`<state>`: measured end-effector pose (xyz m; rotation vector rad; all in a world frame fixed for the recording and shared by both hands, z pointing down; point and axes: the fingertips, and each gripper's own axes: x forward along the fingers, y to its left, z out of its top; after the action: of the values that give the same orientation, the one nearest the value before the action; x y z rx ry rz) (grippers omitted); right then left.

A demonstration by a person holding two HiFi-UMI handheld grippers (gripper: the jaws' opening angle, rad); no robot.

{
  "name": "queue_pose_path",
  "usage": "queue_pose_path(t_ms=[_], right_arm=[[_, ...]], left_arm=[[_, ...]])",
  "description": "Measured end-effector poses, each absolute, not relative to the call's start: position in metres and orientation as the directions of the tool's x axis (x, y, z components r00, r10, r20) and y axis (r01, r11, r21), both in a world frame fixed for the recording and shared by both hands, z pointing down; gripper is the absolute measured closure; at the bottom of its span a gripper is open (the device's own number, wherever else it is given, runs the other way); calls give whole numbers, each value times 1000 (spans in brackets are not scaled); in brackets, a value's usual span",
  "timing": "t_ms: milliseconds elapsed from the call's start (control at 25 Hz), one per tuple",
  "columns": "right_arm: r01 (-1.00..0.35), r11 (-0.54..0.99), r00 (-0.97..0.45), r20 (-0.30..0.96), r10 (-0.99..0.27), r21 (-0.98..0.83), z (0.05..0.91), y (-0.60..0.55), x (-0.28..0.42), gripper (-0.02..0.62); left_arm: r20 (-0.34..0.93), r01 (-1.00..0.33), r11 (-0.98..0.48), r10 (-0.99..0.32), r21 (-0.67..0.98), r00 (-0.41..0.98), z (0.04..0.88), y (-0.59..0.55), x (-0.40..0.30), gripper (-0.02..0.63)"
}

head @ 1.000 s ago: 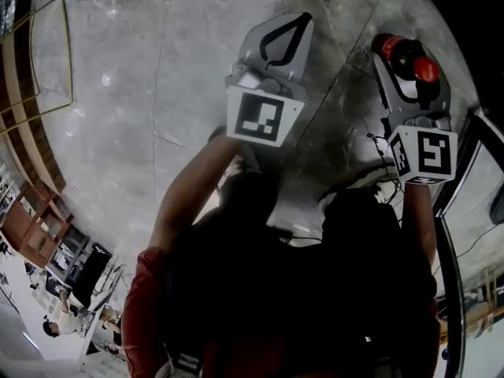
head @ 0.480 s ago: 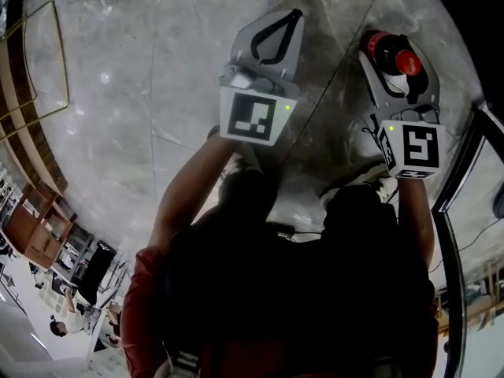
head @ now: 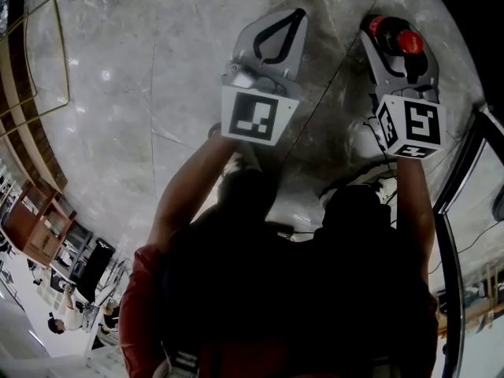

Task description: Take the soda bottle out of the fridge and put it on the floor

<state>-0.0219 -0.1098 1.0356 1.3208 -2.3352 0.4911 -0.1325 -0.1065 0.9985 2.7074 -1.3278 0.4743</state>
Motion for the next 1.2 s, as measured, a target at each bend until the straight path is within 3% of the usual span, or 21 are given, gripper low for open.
queue_pose_path(t_ms=[320, 1200], right_arm=[[-848, 531, -461, 493, -738, 1, 1044, -120, -33, 293], [-858, 513, -453, 460, -764, 6, 1043, -120, -36, 290]], left_arm=[[311, -785, -617, -757, -55, 574, 997, -106, -130, 606], [321, -761, -645, -736, -66, 596, 998, -100, -126, 606]])
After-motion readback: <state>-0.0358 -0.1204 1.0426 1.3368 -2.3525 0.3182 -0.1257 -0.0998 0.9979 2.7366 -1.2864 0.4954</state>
